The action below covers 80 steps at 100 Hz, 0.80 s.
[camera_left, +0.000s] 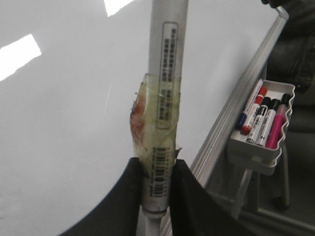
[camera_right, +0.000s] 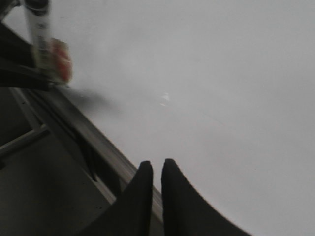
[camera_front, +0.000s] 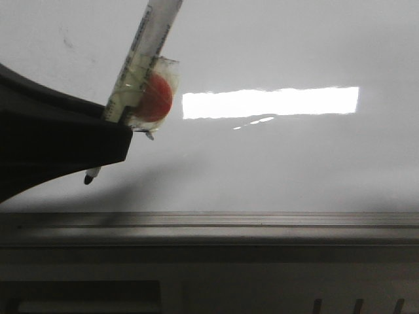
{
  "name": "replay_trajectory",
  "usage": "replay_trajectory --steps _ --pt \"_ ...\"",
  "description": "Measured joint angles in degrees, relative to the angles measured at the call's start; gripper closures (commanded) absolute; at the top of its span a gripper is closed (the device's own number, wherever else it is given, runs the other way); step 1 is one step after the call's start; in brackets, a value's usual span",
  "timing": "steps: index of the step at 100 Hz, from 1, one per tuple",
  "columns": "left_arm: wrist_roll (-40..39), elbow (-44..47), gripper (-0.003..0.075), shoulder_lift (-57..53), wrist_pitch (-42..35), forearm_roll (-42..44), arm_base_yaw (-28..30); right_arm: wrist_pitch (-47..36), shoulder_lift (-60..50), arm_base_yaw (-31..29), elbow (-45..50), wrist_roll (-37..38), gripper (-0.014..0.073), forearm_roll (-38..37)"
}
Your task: Write number 3 on whiteboard
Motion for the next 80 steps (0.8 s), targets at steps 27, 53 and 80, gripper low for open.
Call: replay_trajectory --steps 27,53,80 --pt "6.8 -1.7 0.0740 0.0 7.1 3.0 0.0 5.2 14.3 10.8 -11.2 -0.5 0.0248 0.0" --pt "7.0 -1.9 0.0741 0.0 7.2 8.2 0.0 4.2 23.5 12.3 -17.7 -0.5 0.0248 0.0" --pt "7.0 -1.9 0.0741 0.0 5.4 8.5 0.0 2.0 27.7 16.4 -19.4 -0.5 0.0253 0.0"
